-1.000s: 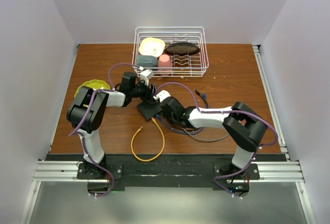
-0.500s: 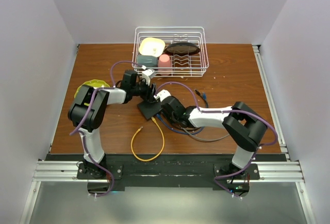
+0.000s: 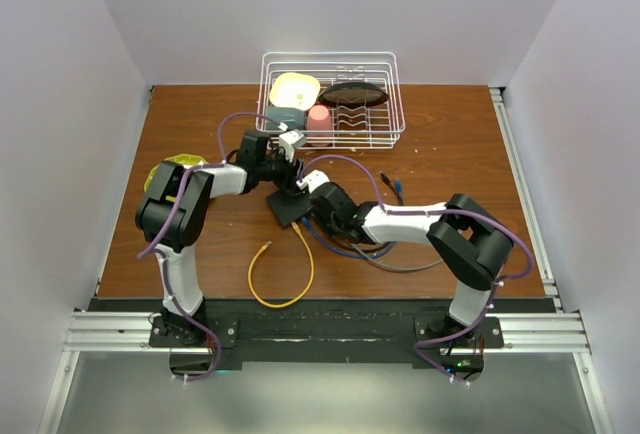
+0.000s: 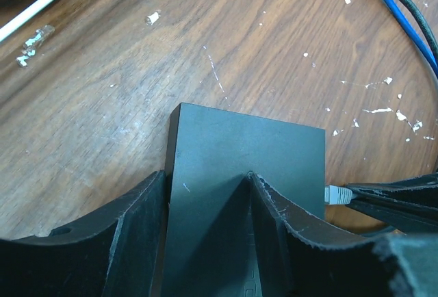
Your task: Insert the plug into the switch port
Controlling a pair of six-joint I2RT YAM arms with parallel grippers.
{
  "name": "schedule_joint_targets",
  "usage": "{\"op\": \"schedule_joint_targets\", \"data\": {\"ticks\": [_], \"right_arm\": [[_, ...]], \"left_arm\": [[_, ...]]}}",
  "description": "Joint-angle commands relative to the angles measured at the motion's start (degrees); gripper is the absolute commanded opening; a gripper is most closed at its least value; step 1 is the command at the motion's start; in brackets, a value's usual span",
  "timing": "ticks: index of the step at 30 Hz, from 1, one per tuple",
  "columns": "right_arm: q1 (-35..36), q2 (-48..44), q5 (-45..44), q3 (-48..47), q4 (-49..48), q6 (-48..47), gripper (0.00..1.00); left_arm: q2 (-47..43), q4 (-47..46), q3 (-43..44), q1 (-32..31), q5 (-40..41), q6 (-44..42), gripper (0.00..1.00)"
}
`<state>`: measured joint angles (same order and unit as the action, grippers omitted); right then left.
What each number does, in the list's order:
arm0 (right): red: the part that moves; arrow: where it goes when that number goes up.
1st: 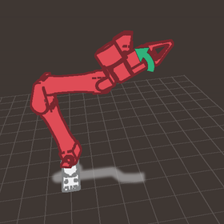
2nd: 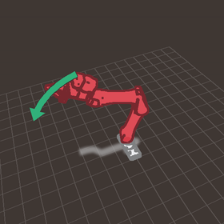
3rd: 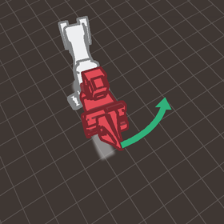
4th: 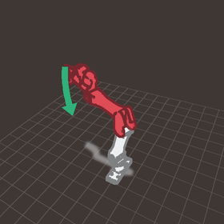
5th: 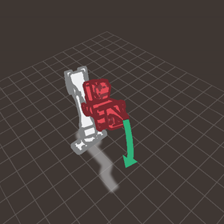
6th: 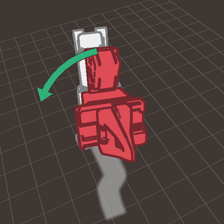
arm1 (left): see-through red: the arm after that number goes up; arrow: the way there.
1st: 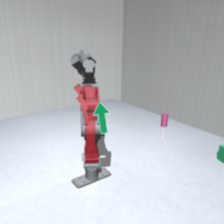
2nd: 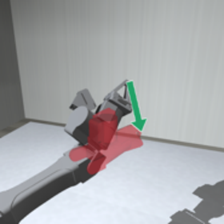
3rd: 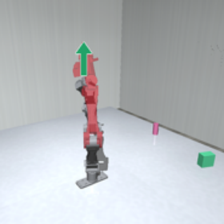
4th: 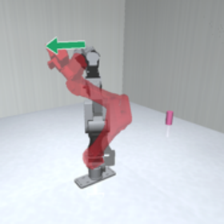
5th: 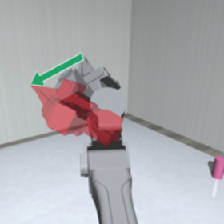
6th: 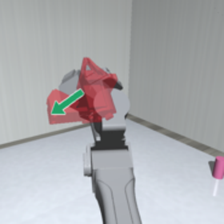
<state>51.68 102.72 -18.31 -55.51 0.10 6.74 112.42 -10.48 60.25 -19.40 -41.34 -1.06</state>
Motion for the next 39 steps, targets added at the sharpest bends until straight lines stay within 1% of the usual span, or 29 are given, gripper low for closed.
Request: {"op": "schedule_joint_targets", "data": {"ticks": [1,9,17,20,23,24,27,28,29,30,31,32,33,34,36,37,38,39], "right_arm": [[-2.02,3.45,0.29,-5.49,-17.5,-0.68,0.0],[-2.11,2.14,0.29,-4.53,-17.06,-0.15,0.0],[-2.46,1.87,-3.05,-4.88,-14.43,1.43,0.0],[-2.37,2.4,-2.44,-5.75,-13.81,1.52,0.0],[-2.29,1.7,-0.16,-4.71,-14.25,1.61,0.0],[-2.37,0.83,-0.15,-4.09,-14.6,1.61,0.04],[-2.29,-0.41,0.11,-2.33,-15.3,2.05,0.1],[-2.29,-1.11,0.2,-1.98,-15.13,2.31,0.14],[-2.29,-1.64,0.11,-1.45,-14.95,2.4,0.16],[-2.2,-2.16,0.2,-1.1,-14.95,2.4,0.18],[-2.2,-2.95,-0.15,-0.75,-14.6,2.48,0.22],[-2.29,-3.48,-0.33,-0.05,-14.51,2.49,0.25],[-2.29,-3.92,-0.76,0.39,-14.51,2.49,0.27],[-2.2,-4.97,-1.03,0.66,-14.34,2.57,0.31],[-2.2,-6.03,-1.38,1.54,-13.99,2.84,0.36],[-2.29,-6.56,-1.64,1.71,-13.55,3.01,0.38],[-2.29,-7.78,-1.82,2.06,-13.28,3.1,0.42],[-2.29,-8.32,-2.0,2.24,-13.02,3.19,0.44]], "left_arm": [[2.54,16.89,-2.59,-6.53,-17.98,0.45,0.34],[0.87,17.16,-2.86,-6.62,-17.11,-0.35,0.35],[-1.67,17.16,-3.3,-6.53,-15.44,-0.35,0.35],[-2.81,16.9,-3.38,-6.53,-14.91,0.0,0.37],[-5.09,14.44,-4.7,-6.53,-12.98,0.62,0.42],[-5.72,13.65,-4.96,-6.53,-12.45,2.71,0.45],[-8.09,12.86,-4.97,-6.35,-9.2,4.13,0.49],[-8.7,12.33,-5.14,-6.35,-7.63,4.57,0.5],[-10.28,11.63,-5.4,-6.27,-6.74,5.27,0.55],[-11.16,9.01,-5.75,-6.18,-5.6,6.76,0.57],[-11.95,8.03,-6.45,-6.18,-3.33,7.38,0.6],[-13.7,7.06,-6.89,-6.18,-2.09,7.91,0.62],[-14.59,5.57,-7.33,-6.09,-0.94,8.96,0.69],[-15.56,5.04,-7.95,-6.0,2.11,9.41,0.71],[-18.89,3.29,-8.65,-5.91,4.85,10.81,0.78],[-20.12,2.32,-9.79,-5.91,7.65,11.42,0.8],[-23.09,1.18,-10.58,-5.83,9.25,12.21,0.85],[-24.69,-1.45,-11.55,-5.83,10.74,13.79,0.87]]}}
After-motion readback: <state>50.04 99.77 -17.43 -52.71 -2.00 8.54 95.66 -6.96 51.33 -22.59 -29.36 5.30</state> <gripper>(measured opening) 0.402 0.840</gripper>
